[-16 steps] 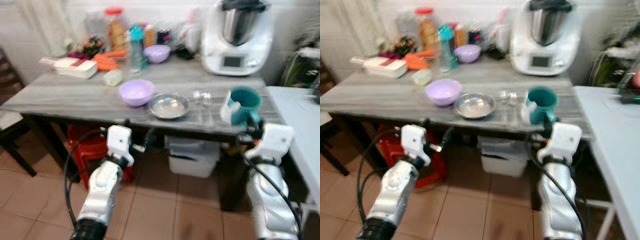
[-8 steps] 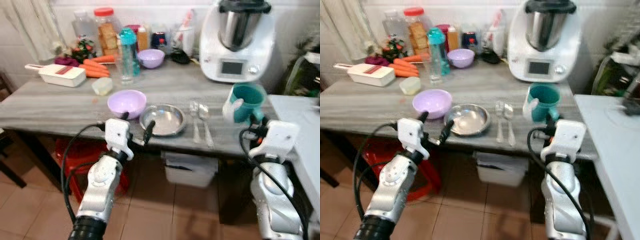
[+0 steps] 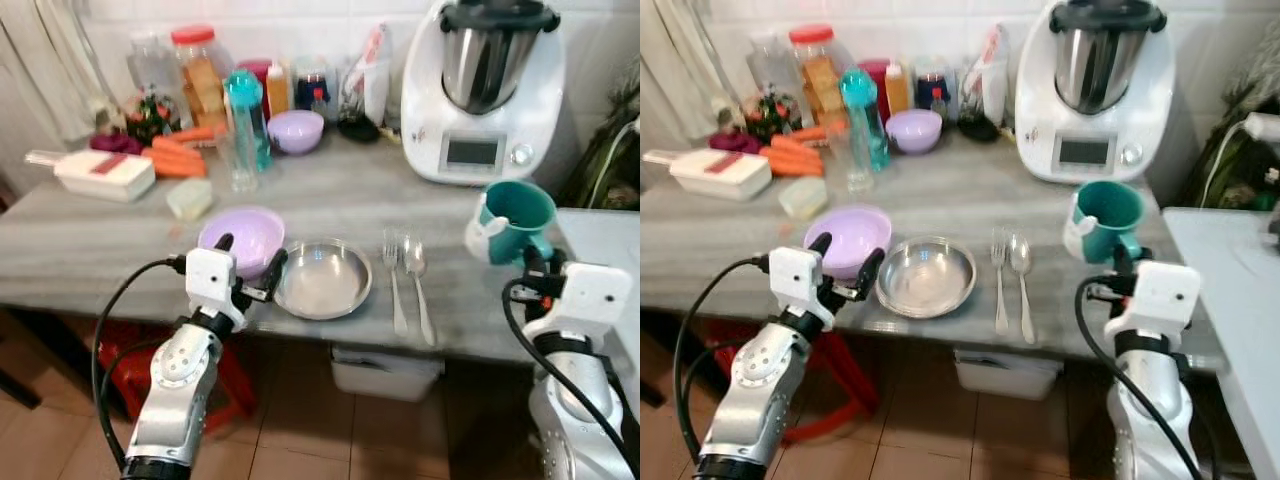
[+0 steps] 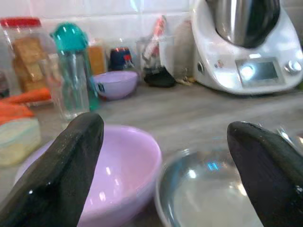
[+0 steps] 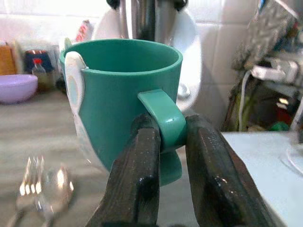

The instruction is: Setting the table

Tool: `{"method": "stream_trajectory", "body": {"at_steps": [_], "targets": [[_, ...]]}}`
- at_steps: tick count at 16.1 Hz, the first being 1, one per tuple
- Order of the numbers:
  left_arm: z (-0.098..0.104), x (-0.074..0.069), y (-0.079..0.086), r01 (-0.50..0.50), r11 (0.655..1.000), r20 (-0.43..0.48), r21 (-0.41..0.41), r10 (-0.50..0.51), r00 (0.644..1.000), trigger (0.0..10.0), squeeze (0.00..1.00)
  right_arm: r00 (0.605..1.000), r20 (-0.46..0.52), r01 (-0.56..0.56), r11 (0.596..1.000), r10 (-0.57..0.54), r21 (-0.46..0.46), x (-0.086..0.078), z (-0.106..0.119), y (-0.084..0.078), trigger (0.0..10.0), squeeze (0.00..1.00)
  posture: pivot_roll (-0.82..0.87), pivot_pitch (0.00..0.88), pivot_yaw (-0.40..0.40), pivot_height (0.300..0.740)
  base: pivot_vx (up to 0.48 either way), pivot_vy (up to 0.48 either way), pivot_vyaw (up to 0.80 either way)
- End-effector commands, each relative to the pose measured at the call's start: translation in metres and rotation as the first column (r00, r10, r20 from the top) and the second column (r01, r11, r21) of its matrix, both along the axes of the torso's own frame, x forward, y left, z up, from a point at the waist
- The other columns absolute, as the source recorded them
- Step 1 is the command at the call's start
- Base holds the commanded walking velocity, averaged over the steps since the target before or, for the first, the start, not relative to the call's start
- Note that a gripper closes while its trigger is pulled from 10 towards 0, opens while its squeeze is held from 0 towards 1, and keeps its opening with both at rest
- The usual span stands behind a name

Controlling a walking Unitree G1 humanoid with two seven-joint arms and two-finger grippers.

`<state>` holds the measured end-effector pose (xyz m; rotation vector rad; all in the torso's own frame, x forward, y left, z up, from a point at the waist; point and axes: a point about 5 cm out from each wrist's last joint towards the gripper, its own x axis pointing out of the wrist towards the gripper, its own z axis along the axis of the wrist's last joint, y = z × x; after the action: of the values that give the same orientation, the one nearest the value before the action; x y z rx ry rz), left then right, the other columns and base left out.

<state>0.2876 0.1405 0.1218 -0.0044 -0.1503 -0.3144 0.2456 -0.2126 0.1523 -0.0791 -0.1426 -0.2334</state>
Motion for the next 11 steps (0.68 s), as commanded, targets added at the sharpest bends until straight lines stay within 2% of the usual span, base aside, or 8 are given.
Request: {"method": "stream_trajectory", "body": {"at_steps": [1,5,7,11], "targets": [[0.003,0.0,0.009,-0.037,0.999,-0.003,0.006,0.037,0.999,10.0,0.0,0.998,0.04,-0.049,0.999,0.049,0.001,0.003,0.01,0.012,10.0,0.0,-0.09,0.0,0.031,0.74,0.39,0.0,0.0],[0.005,-0.001,0.01,-0.054,0.999,-0.002,0.003,0.054,0.999,10.0,0.0,0.997,0.045,-0.062,0.998,0.062,-0.008,0.007,0.013,0.014,10.0,0.0,-0.09,0.0,0.026,0.74,0.385,0.0,0.0],[0.011,-0.002,0.009,-0.053,0.998,0.029,-0.034,0.054,0.998,10.0,0.0,0.996,0.051,-0.067,0.998,0.068,-0.01,0.011,0.015,0.014,10.0,0.0,-0.09,0.0,0.026,0.74,0.0,0.0,0.0],[0.007,-0.012,0.019,-0.007,1.0,0.023,0.014,0.006,1.0,10.0,0.0,0.991,0.046,-0.126,0.992,0.126,0.003,0.019,0.015,0.021,10.0,0.0,-0.08,0.0,0.021,0.74,0.0,0.0,0.0]]}}
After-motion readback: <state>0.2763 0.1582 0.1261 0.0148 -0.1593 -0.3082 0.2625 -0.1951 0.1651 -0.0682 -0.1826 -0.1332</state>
